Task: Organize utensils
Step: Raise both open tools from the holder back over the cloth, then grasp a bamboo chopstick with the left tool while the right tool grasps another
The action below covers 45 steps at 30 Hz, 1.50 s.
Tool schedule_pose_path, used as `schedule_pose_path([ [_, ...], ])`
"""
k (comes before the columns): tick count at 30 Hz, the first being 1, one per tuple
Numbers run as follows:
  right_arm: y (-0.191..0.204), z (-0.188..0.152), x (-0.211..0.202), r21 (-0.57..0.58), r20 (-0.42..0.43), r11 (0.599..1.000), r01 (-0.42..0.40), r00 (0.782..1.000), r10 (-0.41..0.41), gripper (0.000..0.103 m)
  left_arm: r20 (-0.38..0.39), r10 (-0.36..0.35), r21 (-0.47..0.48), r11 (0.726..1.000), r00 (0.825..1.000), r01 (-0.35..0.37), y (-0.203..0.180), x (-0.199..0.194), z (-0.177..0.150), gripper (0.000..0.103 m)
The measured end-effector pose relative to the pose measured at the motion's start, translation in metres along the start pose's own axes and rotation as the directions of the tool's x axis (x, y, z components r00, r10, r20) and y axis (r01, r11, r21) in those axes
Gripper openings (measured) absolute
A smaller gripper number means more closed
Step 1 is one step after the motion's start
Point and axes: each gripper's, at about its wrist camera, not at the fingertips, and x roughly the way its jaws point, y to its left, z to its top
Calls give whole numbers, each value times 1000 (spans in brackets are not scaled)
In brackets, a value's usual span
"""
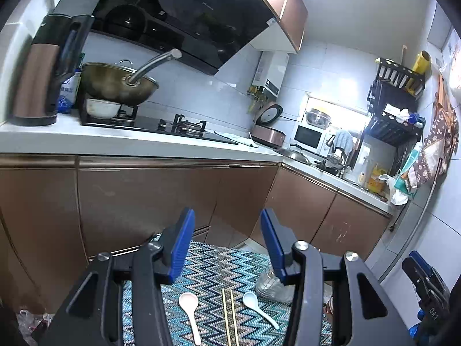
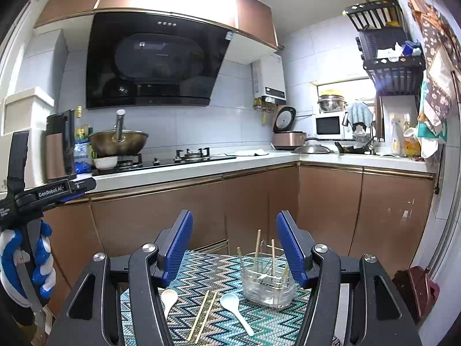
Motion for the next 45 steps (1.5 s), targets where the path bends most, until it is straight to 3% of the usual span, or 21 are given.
schedule_pose_path([
  [12,9,-15,-5,-10,-34,1000,-24,999,23,62,-38,-14,-40,999,999,13,15,-12,-11,46],
  [23,1,-42,33,3,-115,997,-72,991,72,62,-127,36,-69,997,991,-45,33,22,-29,46],
  [30,-12,-62,67,29,-169,995,-92,981,96,62,-238,38,-68,996,970,-56,39,63,-53,46],
  [36,-25,-98,113,77,-264,992,-99,957,117,62,-377,27,-45,998,926,-47,41,122,-90,46],
  [45,-27,-155,179,93,-435,989,-115,889,145,58,-558,-3,-31,999,830,-18,33,208,-150,46],
])
